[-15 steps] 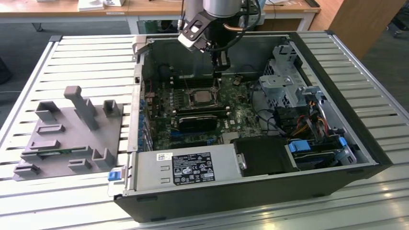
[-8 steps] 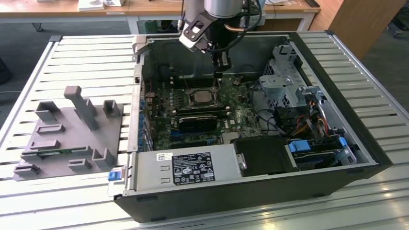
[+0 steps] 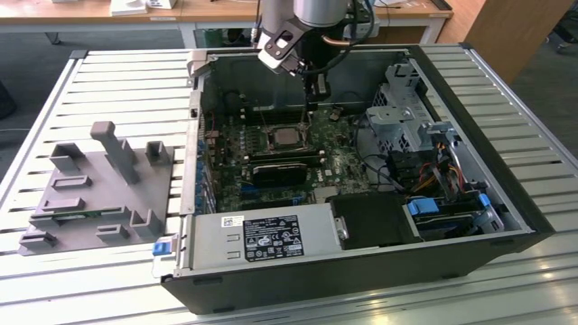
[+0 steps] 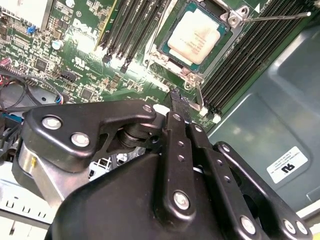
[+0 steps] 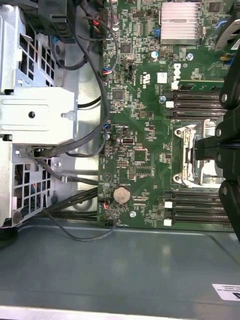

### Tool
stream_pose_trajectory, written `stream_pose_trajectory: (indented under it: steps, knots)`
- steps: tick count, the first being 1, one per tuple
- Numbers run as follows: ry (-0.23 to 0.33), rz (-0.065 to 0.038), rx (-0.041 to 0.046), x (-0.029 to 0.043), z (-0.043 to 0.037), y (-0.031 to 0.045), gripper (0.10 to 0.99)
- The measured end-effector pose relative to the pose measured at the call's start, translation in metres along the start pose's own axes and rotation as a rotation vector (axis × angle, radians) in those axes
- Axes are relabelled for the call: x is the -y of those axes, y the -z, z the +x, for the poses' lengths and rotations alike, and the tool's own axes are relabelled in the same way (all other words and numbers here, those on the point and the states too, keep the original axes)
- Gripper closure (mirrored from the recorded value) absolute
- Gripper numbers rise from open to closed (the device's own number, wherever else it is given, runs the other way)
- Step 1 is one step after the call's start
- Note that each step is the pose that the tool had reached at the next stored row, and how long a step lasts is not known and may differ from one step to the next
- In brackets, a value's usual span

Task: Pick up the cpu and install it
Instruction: 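Close the cpu cover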

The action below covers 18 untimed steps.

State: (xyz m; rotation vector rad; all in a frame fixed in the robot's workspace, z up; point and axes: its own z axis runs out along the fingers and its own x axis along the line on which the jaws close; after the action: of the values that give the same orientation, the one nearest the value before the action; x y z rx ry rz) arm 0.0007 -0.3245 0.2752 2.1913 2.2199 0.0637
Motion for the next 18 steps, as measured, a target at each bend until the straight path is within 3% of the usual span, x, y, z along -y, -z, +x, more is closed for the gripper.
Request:
stream_pose_trajectory:
  steps: [10,18]
  knots:
    - [0.000,0.000,0.0022,-0.0032,0.0000,-0.0012,0.980]
    - [0.000,0.001,0.0073,-0.0121,-0.0001,-0.0029,0.980]
